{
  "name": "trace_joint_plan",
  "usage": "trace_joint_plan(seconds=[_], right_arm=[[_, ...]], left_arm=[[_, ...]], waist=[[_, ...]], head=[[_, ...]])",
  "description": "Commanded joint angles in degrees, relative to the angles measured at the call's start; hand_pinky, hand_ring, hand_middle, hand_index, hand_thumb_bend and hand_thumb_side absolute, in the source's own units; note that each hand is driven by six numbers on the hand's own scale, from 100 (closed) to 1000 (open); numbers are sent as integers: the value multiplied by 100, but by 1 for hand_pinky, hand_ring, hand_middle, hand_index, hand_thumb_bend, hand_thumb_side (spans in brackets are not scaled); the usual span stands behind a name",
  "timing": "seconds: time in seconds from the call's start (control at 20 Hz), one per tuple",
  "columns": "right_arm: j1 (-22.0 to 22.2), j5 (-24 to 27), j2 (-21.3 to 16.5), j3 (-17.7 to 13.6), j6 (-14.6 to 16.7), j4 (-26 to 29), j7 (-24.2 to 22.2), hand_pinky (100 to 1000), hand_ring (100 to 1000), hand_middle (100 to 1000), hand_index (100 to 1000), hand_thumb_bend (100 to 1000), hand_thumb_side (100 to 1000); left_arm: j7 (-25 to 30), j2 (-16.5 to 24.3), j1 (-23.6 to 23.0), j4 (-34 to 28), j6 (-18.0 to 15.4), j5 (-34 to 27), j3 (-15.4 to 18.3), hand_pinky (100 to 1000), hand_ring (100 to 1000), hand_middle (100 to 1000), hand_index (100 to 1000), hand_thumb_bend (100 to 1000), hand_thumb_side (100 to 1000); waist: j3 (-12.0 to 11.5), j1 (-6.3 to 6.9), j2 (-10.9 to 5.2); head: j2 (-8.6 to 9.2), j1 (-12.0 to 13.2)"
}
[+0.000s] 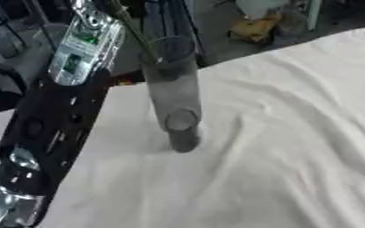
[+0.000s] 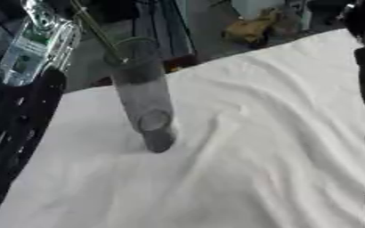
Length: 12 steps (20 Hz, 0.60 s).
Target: Arrange flowers into the vase.
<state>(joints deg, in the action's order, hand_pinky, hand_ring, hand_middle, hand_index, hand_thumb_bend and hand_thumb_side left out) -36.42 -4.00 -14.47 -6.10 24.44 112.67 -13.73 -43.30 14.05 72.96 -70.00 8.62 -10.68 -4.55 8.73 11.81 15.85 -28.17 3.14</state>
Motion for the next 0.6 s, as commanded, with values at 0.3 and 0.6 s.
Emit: trace_joint_plan(seconds=[0.3, 0.6], right_arm=[[-46, -4, -66, -48, -37, 171, 191, 800, 834, 765, 924, 163, 1000], [-38, -18, -58, -46, -51, 184, 226, 800, 833, 764, 921, 162, 1000]], left_arm=[[63, 174, 92, -96, 169, -14, 11, 100, 100, 100, 100, 100, 551], [91, 162, 104, -90, 180, 37, 1, 100, 100, 100, 100, 100, 553]], waist=[[-12, -71, -161], [-7, -63, -165]], head=[[31, 12], [48, 7]])
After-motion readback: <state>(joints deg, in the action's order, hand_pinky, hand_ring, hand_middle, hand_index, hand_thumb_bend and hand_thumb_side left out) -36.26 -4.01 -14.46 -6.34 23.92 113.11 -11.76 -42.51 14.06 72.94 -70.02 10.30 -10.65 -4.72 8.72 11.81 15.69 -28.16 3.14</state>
